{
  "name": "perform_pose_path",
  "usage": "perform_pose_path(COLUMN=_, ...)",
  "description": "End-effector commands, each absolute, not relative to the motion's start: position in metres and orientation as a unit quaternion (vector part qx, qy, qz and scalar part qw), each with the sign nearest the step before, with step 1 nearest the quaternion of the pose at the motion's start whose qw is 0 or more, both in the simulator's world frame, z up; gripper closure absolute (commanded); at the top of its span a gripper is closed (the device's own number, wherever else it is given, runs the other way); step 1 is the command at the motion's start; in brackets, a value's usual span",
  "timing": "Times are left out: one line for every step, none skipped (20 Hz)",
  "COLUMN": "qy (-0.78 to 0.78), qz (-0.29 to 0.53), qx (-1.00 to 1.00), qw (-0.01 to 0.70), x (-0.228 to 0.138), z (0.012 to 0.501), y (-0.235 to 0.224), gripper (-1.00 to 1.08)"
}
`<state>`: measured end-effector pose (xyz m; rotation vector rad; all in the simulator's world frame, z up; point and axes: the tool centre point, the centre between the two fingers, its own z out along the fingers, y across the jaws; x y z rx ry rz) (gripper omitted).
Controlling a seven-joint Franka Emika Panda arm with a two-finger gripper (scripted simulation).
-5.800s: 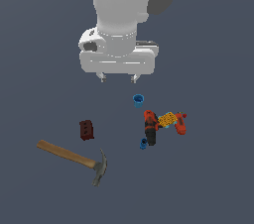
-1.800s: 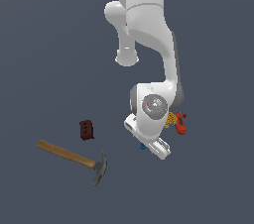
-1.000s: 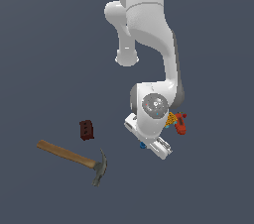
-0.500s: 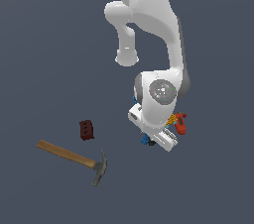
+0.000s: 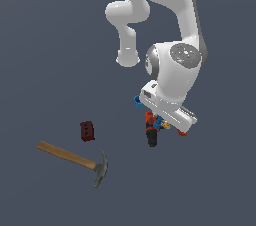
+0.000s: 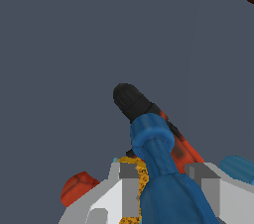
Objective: Pick up a designated object from a clutter of objects.
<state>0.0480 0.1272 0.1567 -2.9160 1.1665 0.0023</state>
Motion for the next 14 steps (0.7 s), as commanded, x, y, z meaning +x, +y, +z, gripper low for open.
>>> perform_pose_path(qy=0.371, qz=0.000, qx=-0.928, qw=0.001, x=0.036, z=0.180, y=0.138, gripper=1.08)
perform_pose_path(qy=0.371, qz=0.000, qx=-0.928, qw=0.000, x=0.031, z=0.189, y=0.142, gripper=1.08)
perform_pose_path(qy=0.371, qz=0.000, qx=-0.928, qw=0.000, x=0.026, z=0.199, y=0.147, gripper=1.08)
perform_pose_path(qy=0.371, qz=0.000, qx=-0.928, qw=0.000, x=0.021, z=0.208, y=0.151, gripper=1.08)
perform_pose_path(qy=0.372, qz=0.000, qx=-0.928, qw=0.000, x=0.015, z=0.218, y=0.156, gripper=1.08)
perform_pose_path(qy=0.372, qz=0.000, qx=-0.928, qw=0.000, x=0.010, z=0.228, y=0.160, gripper=1.08)
perform_pose_path(qy=0.372, qz=0.000, qx=-0.928, qw=0.000, x=0.005, z=0.239, y=0.165, gripper=1.08)
perform_pose_path(qy=0.372, qz=0.000, qx=-0.928, qw=0.000, x=0.000, z=0.249, y=0.170, gripper=1.08)
perform_pose_path(qy=0.372, qz=0.000, qx=-0.928, qw=0.000, x=-0.005, z=0.259, y=0.175, gripper=1.08)
perform_pose_path(qy=0.372, qz=-0.001, qx=-0.928, qw=-0.001, x=-0.010, z=0.269, y=0.179, gripper=1.08)
perform_pose_path(qy=0.372, qz=-0.001, qx=-0.928, qw=-0.001, x=-0.015, z=0.278, y=0.184, gripper=1.08)
perform_pose_path(qy=0.372, qz=-0.001, qx=-0.928, qw=-0.001, x=-0.020, z=0.288, y=0.188, gripper=1.08)
perform_pose_path(qy=0.372, qz=-0.001, qx=-0.928, qw=-0.001, x=-0.024, z=0.297, y=0.192, gripper=1.08)
perform_pose_path(qy=0.372, qz=-0.001, qx=-0.928, qw=-0.001, x=-0.028, z=0.305, y=0.197, gripper=1.08)
